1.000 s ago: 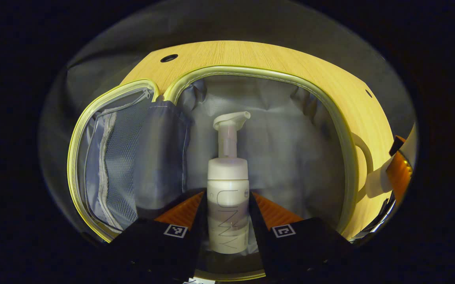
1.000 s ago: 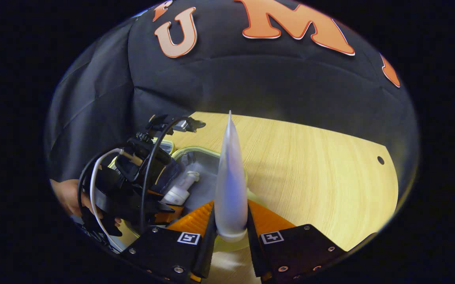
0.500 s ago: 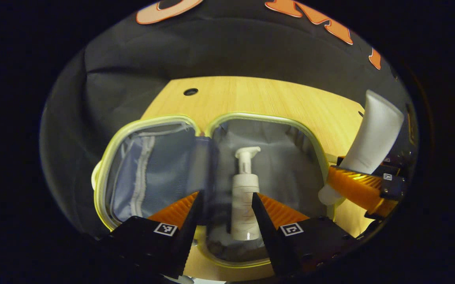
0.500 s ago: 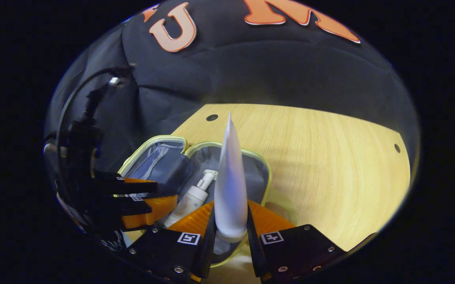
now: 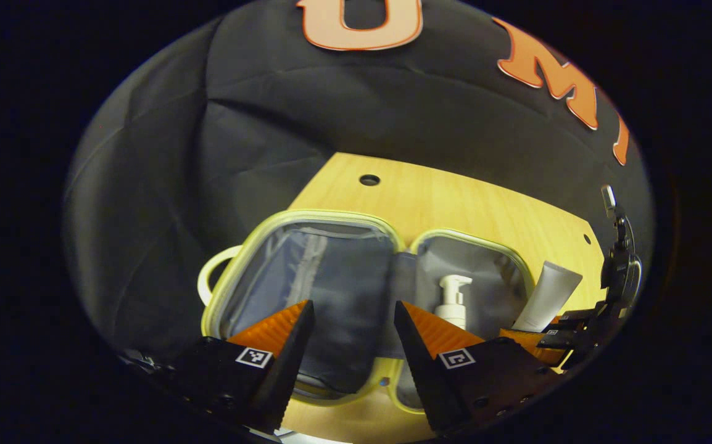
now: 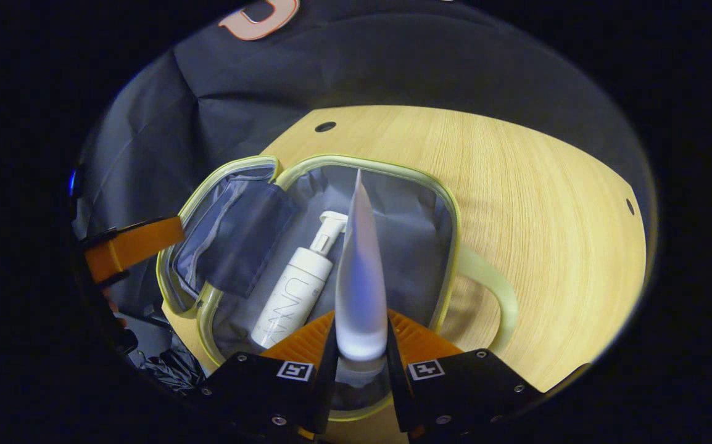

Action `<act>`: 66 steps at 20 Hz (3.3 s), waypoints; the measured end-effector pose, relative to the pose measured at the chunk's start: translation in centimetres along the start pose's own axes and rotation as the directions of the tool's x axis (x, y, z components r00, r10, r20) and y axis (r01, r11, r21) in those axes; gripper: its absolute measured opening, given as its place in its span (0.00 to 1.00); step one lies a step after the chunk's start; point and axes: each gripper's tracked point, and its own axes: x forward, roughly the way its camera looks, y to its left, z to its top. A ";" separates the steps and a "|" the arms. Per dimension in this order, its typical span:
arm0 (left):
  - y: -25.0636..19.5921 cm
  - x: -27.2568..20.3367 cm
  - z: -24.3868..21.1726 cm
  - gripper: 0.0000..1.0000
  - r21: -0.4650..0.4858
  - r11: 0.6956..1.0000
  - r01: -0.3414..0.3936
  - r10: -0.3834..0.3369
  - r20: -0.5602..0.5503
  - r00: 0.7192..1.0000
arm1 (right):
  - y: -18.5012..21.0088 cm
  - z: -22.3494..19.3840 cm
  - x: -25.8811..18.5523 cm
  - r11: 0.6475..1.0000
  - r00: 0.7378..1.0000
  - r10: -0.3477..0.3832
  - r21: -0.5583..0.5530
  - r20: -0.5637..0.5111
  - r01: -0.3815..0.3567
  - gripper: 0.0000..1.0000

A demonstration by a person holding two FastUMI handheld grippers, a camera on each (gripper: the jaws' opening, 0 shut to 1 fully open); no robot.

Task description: First open the suitcase, pack the skin care products into it, and then close the suitcase.

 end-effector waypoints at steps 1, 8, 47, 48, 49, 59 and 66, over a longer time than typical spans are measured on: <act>1.3 -0.4 0.3 0.83 -0.009 0.999 -0.032 0.032 0.001 1.000 | 0.1 0.1 0.2 0.999 1.000 0.010 0.034 -0.024 -0.009 0.42; 10.6 -0.8 0.0 0.83 -0.103 0.979 -0.178 0.179 0.005 0.984 | 0.6 -1.5 2.7 0.980 0.978 0.024 0.199 -0.208 0.019 0.36; 22.0 13.3 -2.7 0.63 -0.662 0.748 0.048 -0.165 -0.115 0.980 | -4.7 5.1 -12.8 0.924 0.949 -0.108 0.383 0.297 -0.015 0.96; 21.6 13.1 -2.5 0.41 -0.668 0.742 0.059 -0.180 -0.113 0.977 | -5.3 5.5 -13.5 0.924 0.939 -0.130 0.382 0.319 -0.001 0.96; 21.6 13.1 -2.4 0.30 -0.661 0.748 0.060 -0.180 -0.114 0.977 | -5.5 5.4 -14.2 0.926 0.931 -0.144 0.378 0.336 0.007 0.96; 20.7 8.1 1.3 0.10 -0.544 0.833 0.099 -0.135 -0.026 0.990 | -7.9 8.7 -18.6 0.943 0.850 -0.219 0.329 0.478 0.058 0.96; 18.9 0.1 6.5 0.09 -0.429 0.890 0.151 -0.108 0.124 0.986 | -8.5 12.7 -22.7 0.969 0.736 -0.199 0.244 0.646 0.048 0.95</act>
